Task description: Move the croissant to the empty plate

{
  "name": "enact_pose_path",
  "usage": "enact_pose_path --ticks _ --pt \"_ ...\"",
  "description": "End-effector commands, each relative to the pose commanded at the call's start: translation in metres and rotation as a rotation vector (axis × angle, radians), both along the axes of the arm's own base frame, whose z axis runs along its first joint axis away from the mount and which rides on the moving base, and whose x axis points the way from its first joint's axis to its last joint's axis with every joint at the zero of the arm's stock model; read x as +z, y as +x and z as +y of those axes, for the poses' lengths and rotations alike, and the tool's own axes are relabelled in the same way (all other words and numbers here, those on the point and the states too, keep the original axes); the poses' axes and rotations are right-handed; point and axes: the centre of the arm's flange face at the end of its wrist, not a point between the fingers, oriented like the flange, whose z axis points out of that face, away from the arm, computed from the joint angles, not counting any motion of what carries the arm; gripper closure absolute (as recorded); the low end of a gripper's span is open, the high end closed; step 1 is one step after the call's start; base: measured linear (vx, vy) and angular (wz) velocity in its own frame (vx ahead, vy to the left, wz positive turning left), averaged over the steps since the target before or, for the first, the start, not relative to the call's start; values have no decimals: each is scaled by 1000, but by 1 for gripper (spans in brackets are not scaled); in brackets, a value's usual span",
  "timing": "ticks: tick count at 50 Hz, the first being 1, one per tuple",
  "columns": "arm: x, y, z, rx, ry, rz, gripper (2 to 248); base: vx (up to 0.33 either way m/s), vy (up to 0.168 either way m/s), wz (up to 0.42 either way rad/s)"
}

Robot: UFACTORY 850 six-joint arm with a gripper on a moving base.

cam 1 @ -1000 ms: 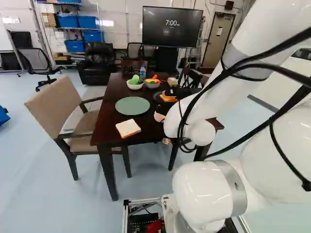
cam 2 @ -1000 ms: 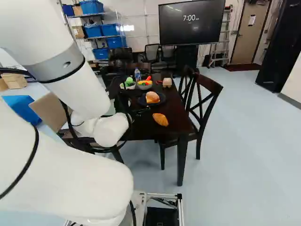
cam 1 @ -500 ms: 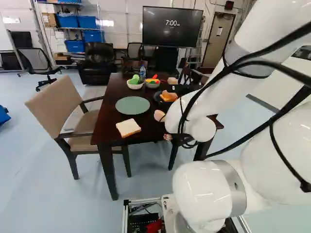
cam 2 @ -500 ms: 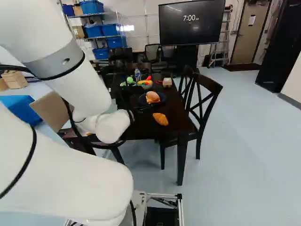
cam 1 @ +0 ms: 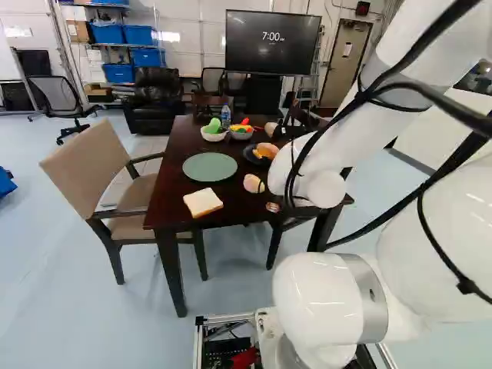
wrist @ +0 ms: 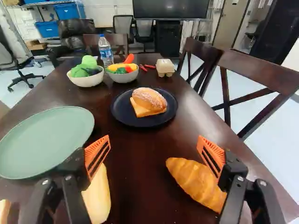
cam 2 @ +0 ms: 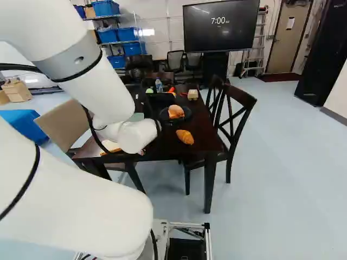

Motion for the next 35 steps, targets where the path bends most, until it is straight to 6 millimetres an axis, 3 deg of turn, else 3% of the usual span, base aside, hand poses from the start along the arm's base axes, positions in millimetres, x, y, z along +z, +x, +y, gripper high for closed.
enact_pose_path --ticks 35 --pt "14 -8 -43 -129 11 106 3 0 0 0"
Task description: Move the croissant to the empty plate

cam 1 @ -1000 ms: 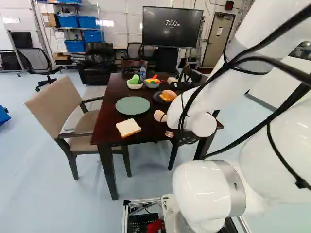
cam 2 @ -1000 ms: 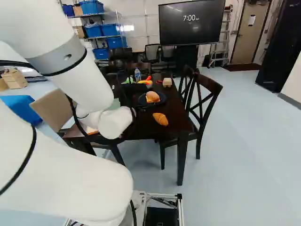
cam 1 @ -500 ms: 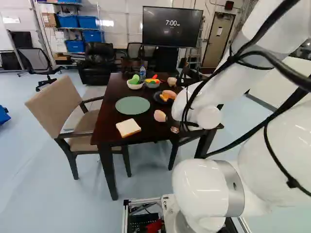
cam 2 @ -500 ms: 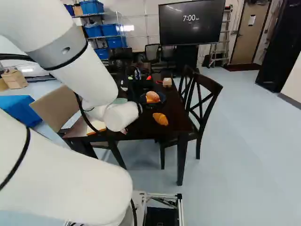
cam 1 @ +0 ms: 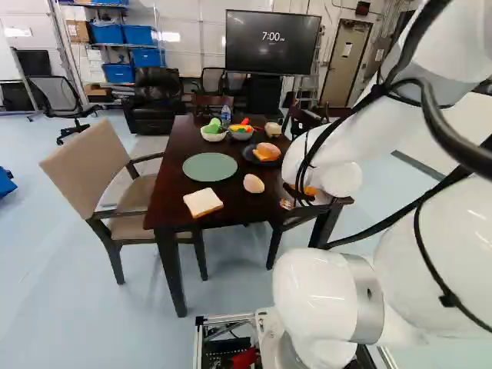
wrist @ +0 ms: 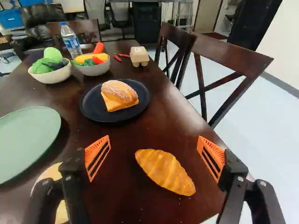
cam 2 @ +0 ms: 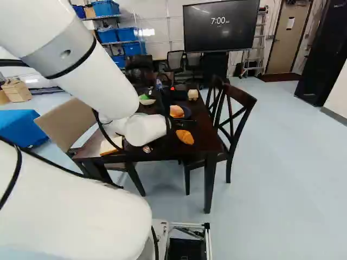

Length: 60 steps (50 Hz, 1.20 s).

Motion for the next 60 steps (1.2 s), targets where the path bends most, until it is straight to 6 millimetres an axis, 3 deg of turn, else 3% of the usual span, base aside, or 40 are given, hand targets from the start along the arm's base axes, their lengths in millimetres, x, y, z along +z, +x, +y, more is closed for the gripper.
enact_pose_path --ticks 41,60 --pt "16 -3 -46 -8 -68 203 3 0 0 0" --pt "26 -1 -54 46 -131 312 3 0 0 0"
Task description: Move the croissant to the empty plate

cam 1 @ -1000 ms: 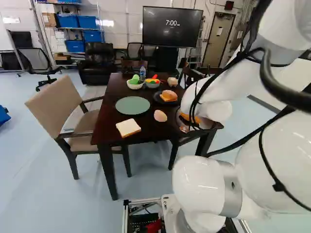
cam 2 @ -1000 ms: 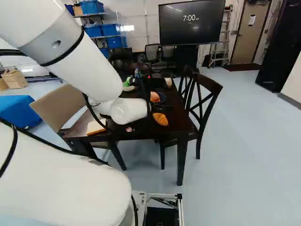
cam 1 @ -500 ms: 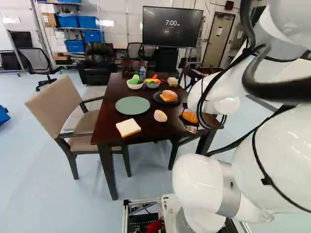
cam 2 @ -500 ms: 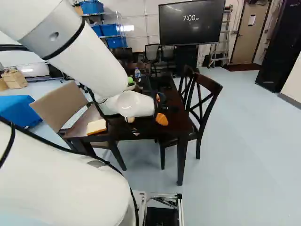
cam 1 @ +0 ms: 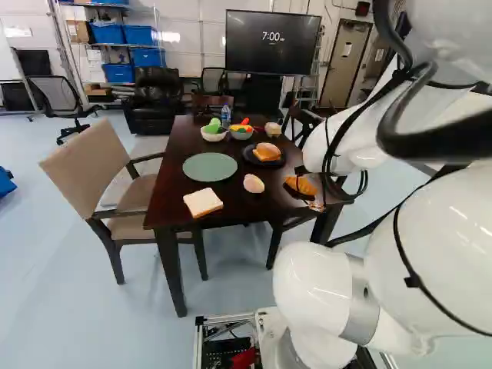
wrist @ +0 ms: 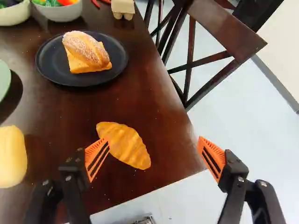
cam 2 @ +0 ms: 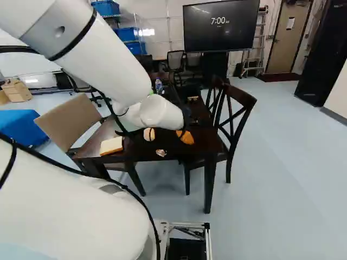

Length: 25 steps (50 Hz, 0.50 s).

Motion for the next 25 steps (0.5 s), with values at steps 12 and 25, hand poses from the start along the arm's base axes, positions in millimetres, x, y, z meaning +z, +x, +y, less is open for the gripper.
enact_pose_path --ticks 12,25 --pt "7 2 -4 27 -34 70 3 0 0 0" --pt "18 8 -5 46 -60 130 3 0 0 0"
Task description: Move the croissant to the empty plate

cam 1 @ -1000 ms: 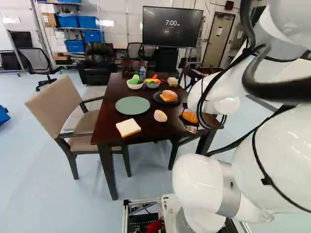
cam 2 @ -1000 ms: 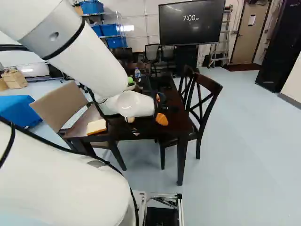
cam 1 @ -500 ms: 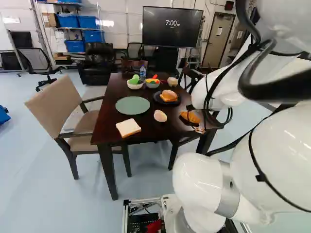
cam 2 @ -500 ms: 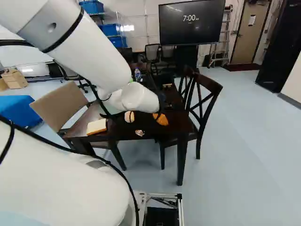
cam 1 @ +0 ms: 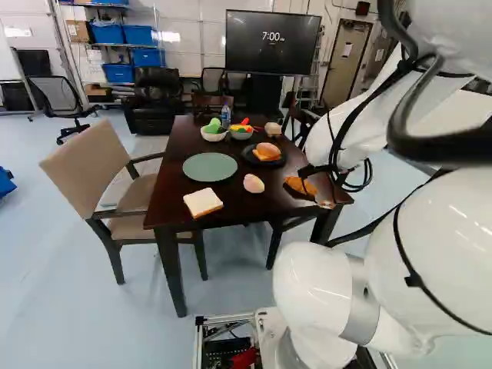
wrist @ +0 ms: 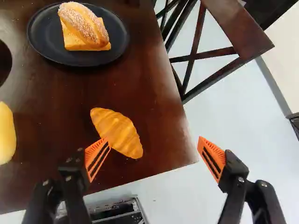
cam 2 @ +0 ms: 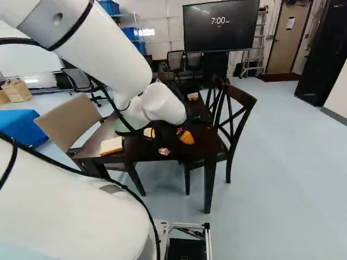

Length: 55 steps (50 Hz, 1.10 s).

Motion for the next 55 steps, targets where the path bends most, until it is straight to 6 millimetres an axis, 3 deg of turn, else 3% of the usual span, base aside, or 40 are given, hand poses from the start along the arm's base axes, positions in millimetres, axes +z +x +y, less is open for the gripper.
enact_pose_path --ticks 39,55 --pt "38 39 9 46 -42 138 3 0 0 0" --pt "52 33 27 40 -24 161 3 0 0 0"
